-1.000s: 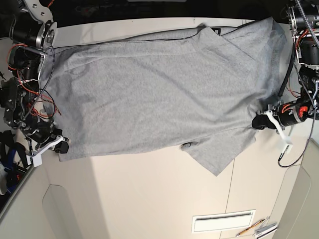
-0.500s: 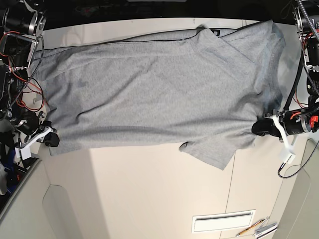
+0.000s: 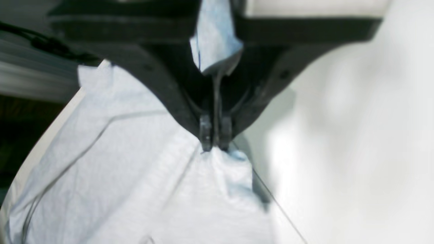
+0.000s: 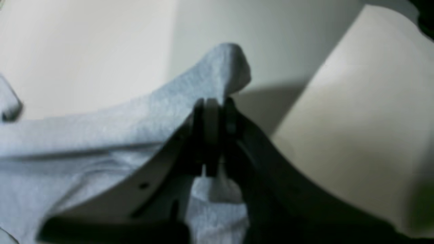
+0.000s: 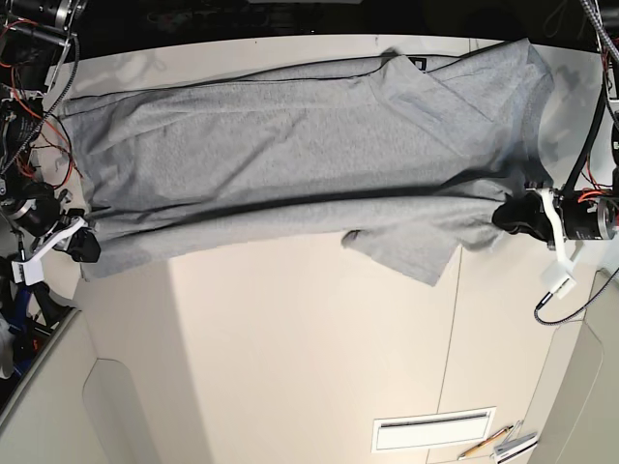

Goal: Fold the T-shirt properly
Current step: 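Fold the grasped side edge over toward the collar with both grippers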

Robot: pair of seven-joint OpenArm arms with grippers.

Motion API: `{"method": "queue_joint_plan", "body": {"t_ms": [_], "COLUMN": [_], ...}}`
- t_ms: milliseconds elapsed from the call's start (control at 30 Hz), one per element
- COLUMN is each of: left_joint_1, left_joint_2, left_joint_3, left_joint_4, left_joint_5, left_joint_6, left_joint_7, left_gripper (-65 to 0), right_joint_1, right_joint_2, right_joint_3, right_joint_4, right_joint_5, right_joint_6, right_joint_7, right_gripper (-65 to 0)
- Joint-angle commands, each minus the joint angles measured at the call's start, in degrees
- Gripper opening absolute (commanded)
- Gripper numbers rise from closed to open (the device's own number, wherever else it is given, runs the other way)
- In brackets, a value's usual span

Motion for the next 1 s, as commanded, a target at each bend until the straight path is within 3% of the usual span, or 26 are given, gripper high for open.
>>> {"method": "queue_joint_plan", "body": {"t_ms": [0, 433, 967], "left_joint_1": [-0.02, 8.9, 12.59], "left_joint_2": [-1.51, -1.95, -1.95], "left_joint_3": [-0.48, -0.5, -0.48], "left_joint_4": [1.7, 4.26, 4.26], "left_joint_5": [-1.18, -1.31, -1.03], "left_joint_6": [-0.28, -0.28, -0.28], "left_joint_7": [-0.44, 0.44, 0.44], "left_gripper": [-65.0, -65.0, -65.0], "right_joint_1": [0.37, -6.99, -11.21], "right_joint_2": [1.33, 2.97, 2.84], "right_joint_3": [1.27, 2.6, 2.6], "right_joint_4": [1.29, 1.64, 1.62], "right_joint_5": [1.51, 4.26, 4.44], "right_joint_6": [0.55, 1.03, 0.52], "right_joint_7": [0.44, -0.79, -0.59], "right_gripper": [-65.0, -65.0, -65.0]}}
